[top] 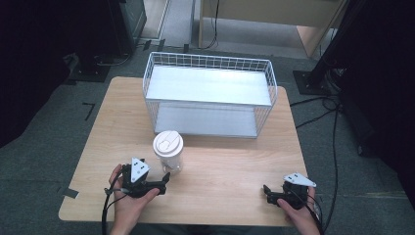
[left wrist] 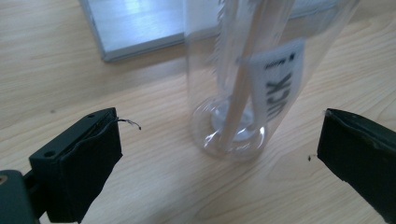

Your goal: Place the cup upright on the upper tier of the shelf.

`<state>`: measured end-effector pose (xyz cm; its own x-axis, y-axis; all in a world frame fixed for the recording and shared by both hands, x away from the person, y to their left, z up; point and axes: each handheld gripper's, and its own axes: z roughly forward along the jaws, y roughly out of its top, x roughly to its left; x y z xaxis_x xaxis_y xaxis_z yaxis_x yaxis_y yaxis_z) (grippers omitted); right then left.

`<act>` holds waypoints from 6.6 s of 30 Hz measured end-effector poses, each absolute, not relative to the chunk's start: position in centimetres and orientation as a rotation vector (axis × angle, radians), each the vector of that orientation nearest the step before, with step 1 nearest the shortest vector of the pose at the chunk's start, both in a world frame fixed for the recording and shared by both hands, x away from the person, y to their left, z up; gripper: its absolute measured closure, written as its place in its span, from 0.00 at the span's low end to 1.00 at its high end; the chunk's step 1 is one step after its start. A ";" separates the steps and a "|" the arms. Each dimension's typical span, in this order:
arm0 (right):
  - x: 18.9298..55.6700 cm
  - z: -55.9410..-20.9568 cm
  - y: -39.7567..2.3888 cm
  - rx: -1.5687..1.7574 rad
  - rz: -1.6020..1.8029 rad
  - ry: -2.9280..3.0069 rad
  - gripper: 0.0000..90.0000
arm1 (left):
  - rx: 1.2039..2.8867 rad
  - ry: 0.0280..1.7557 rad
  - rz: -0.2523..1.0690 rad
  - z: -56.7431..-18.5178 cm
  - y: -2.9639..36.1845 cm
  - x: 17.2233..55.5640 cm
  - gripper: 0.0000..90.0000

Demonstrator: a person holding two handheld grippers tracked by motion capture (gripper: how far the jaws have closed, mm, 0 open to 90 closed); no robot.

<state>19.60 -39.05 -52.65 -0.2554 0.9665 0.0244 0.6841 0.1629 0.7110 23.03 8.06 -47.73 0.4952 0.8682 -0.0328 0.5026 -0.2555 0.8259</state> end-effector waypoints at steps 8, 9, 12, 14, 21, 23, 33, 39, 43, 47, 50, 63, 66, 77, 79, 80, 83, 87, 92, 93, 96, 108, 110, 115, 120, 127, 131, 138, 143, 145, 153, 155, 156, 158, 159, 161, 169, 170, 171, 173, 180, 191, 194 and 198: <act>19.6 -52.7 -39.1 1.562 0.860 2.007 0.00 | 1.886 1.096 0.555 -47.2 6.7 23.8 0.00; 19.6 -52.7 -39.1 1.562 0.861 2.007 0.00 | 1.881 1.097 0.548 -47.1 6.6 23.9 0.00; 19.6 -52.7 -39.1 1.563 0.860 2.008 0.00 | 1.850 1.098 0.557 -46.9 6.1 24.4 0.00; 19.6 -52.7 -39.1 1.563 0.861 2.007 0.00 | 1.845 1.092 0.567 -46.9 6.0 24.5 0.00; 19.6 -52.6 -39.1 1.563 0.860 2.008 0.00 | 1.803 1.095 0.569 -46.7 5.0 25.3 0.00; 19.6 -52.7 -39.0 1.563 0.861 2.007 0.00 | 1.787 1.096 0.570 -46.6 4.9 25.5 0.02; 19.6 -52.7 -39.1 1.562 0.861 2.007 0.00 | 1.723 1.063 0.605 -45.7 4.5 25.9 0.12; 19.6 -52.7 -39.0 1.563 0.861 2.008 0.00 | 1.696 1.037 0.636 -45.5 4.1 26.2 0.16; 19.6 -52.7 -39.1 1.563 0.861 2.008 0.00 | 1.696 1.034 0.648 -45.4 4.2 26.3 0.17; 19.6 -52.7 -39.0 1.563 0.861 2.008 0.00 | 1.688 1.038 0.646 -45.3 4.3 26.5 0.17; 19.6 -52.7 -39.1 1.563 0.861 2.008 0.00 | 1.684 1.034 0.657 -45.1 4.3 26.6 0.17; 19.6 -52.7 -39.1 1.562 0.861 2.008 0.00 | 1.636 0.955 0.703 -42.4 3.7 26.9 0.17; 19.6 -52.6 -39.0 1.564 0.861 2.008 0.00 | 1.623 0.940 0.716 -41.5 3.4 27.2 0.18; 19.6 -52.7 -39.1 1.561 0.863 2.006 0.00 | 1.574 0.907 0.737 -39.5 2.8 27.7 0.18; 19.6 -52.7 -39.1 1.560 0.863 2.007 0.00 | 1.568 0.902 0.744 -39.0 2.7 27.8 0.18; 19.6 -52.7 -39.1 1.560 0.863 2.007 0.00 | 1.568 0.902 0.744 -39.0 2.7 27.8 0.18; 19.6 -52.7 -39.1 1.561 0.862 2.006 0.00 | 1.551 0.892 0.762 -38.0 2.6 28.1 0.18; 19.6 -52.7 -39.1 1.560 0.863 2.006 0.00 | 1.543 0.889 0.773 -37.0 2.5 28.4 0.18; 19.6 -52.7 -39.1 1.558 0.863 2.009 0.00 | 1.529 0.906 0.794 -34.9 2.0 28.7 0.18; 19.6 -52.7 -39.1 1.560 0.863 2.008 0.00 | 1.528 0.901 0.793 -34.6 1.9 28.8 0.18; 19.6 -52.7 -39.1 1.559 0.863 2.008 0.00 | 1.518 0.897 0.800 -33.8 1.5 29.0 0.18; 19.6 -52.7 -39.1 1.559 0.863 2.009 0.00 | 1.498 0.853 0.856 -31.3 0.5 30.2 0.18; 19.6 -52.7 -39.1 1.559 0.863 2.008 0.00 | 1.497 0.857 0.862 -30.9 0.4 30.7 0.18; 19.6 -52.7 -39.1 1.559 0.863 2.008 0.00 | 1.495 0.857 0.878 -29.7 0.3 31.8 0.18; 19.6 -52.7 -39.1 1.554 0.866 2.011 0.00 | 1.486 0.857 0.875 -28.9 0.1 33.1 0.18; 19.6 -52.7 -39.1 1.554 0.866 2.011 0.00 | 1.479 0.860 0.886 -28.0 -0.5 34.6 0.18; 19.6 -52.7 -39.1 1.554 0.866 2.013 0.00 | 1.452 0.882 0.869 -27.7 -0.6 36.2 0.18; 19.6 -52.7 -39.1 1.558 0.866 2.013 0.00 | 1.456 0.891 0.890 -27.4 -1.1 38.3 0.18; 19.6 -52.6 -39.1 1.562 0.869 2.011 0.00 | 1.457 0.903 0.893 -27.1 -1.6 39.9 0.18; 19.6 -52.6 -39.1 1.562 0.868 2.013 0.00 | 1.462 0.905 0.897 -27.1 -1.9 40.5 0.18; 19.6 -52.6 -39.1 1.563 0.873 2.013 0.00 | 1.477 0.941 0.908 -27.6 -2.4 42.7 0.18; 19.5 -52.6 -39.1 1.559 0.872 2.018 0.00 | 1.467 0.950 0.898 -27.8 -2.3 43.1 0.18; 19.5 -52.6 -39.1 1.559 0.872 2.018 0.00 | 1.467 0.950 0.898 -27.8 -2.3 43.1 0.18; 19.5 -52.6 -39.1 1.557 0.869 2.018 0.00 | 1.455 0.959 0.881 -27.9 -2.2 43.3 0.18; 19.5 -52.6 -39.1 1.554 0.871 2.018 0.00 | 1.454 0.953 0.879 -28.0 -2.1 43.4 0.18; 19.5 -52.6 -39.1 1.555 0.870 2.019 0.00 | 1.458 0.945 0.884 -28.1 -2.0 43.5 0.17; 19.5 -52.6 -39.1 1.555 0.870 2.020 0.00 | 1.493 0.950 0.903 -28.0 -1.7 43.3 0.11; 19.5 -52.6 -39.1 1.555 0.870 2.019 0.00 | 1.493 0.963 0.901 -27.9 -1.7 43.2 0.06; 19.5 -52.6 -39.1 1.555 0.870 2.019 0.00 | 1.493 0.963 0.901 -27.9 -1.7 43.2 0.04; 19.5 -52.6 -39.1 1.556 0.870 2.019 0.00 | 1.489 0.961 0.882 -27.8 -1.6 43.1 0.04; 19.5 -52.6 -39.1 1.556 0.871 2.019 0.00 | 1.513 0.962 0.889 -28.2 -1.6 42.7 0.01; 19.5 -52.6 -39.1 1.556 0.870 2.018 0.00 | 1.527 0.970 0.879 -29.1 -1.0 41.6 0.00; 19.5 -52.6 -39.1 1.555 0.869 2.018 0.00 | 1.534 0.970 0.869 -29.5 -0.7 41.3 0.00; 19.5 -52.6 -39.1 1.555 0.868 2.018 0.00 | 1.535 0.973 0.864 -29.9 -0.5 40.9 0.00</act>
